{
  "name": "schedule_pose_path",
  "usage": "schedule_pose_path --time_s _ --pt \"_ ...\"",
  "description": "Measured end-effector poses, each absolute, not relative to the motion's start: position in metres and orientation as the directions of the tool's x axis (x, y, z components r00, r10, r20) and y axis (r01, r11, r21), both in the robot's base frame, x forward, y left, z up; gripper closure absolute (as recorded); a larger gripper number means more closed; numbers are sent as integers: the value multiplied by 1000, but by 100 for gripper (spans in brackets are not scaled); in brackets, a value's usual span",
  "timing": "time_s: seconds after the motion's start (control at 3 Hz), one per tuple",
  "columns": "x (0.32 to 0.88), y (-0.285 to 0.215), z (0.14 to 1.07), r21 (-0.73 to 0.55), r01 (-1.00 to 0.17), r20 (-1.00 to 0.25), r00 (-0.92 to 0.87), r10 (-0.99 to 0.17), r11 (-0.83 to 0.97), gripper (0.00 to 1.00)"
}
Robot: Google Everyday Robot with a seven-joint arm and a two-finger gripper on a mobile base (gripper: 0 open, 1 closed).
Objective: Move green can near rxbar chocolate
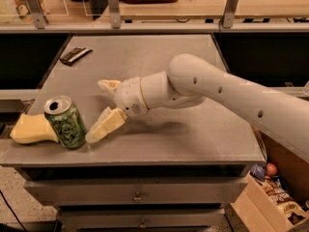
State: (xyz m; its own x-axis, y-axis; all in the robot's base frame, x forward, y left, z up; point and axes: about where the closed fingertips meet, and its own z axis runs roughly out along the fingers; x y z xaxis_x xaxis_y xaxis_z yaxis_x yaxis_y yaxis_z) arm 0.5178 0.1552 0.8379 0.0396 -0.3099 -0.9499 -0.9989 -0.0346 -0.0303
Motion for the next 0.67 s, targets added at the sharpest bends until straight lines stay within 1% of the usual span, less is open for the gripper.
schedule_pose_path --time_s 0.33,0.67 --pt "513 157 855 -71 -996 -952 82 -295 -49 0" --pt "507 157 863 -83 -995 -958 95 -271 -54 0"
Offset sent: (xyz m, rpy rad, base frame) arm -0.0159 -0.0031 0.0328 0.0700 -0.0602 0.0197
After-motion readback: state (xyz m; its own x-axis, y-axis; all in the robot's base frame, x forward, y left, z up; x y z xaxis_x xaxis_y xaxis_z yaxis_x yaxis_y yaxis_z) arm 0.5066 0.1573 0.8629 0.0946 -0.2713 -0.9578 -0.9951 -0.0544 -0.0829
